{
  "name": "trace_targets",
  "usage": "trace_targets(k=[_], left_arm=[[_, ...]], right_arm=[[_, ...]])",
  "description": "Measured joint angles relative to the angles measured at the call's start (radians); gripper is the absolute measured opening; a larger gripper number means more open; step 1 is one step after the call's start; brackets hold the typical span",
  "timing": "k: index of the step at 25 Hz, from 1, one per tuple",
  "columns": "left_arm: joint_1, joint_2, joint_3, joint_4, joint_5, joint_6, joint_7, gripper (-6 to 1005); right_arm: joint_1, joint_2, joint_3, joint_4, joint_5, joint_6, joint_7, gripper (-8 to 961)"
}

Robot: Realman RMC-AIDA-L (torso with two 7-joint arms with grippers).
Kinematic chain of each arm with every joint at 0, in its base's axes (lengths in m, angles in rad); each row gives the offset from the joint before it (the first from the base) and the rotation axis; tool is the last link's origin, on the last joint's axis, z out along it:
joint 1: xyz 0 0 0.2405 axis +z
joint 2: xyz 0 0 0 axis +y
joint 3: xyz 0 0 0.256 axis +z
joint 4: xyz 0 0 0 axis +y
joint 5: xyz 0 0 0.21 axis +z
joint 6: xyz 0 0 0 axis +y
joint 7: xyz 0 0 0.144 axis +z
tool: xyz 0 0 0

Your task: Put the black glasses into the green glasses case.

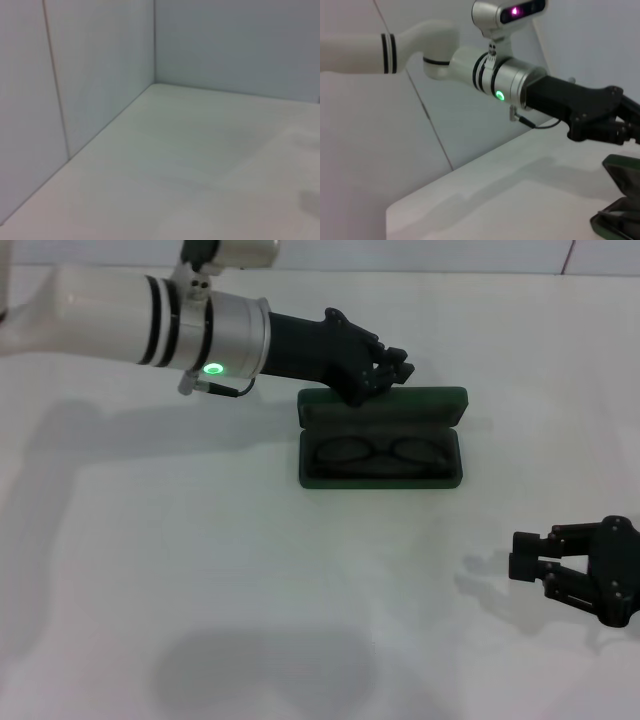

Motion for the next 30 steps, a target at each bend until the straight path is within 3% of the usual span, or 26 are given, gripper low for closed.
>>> trace_targets(k=[7, 18, 30], left_arm=[[0.007, -0.028, 0.001, -0.003, 0.018, -0.075, 0.002, 156], [0.024, -0.029, 0.003, -0.028, 0.037, -0.081, 0.004, 144], [0.062, -0.043, 0.077, -0.033, 0.054, -0.002, 0.011, 113]], right_arm=[[0.010, 0.000, 0.013, 0.010, -0.004, 0.007, -0.018, 324], [0.037, 0.000, 0.015, 0.041, -0.003, 0.030, -0.024, 345], [0.053, 0.000, 0.016, 0.068, -0.002, 0.046, -0.050, 368]])
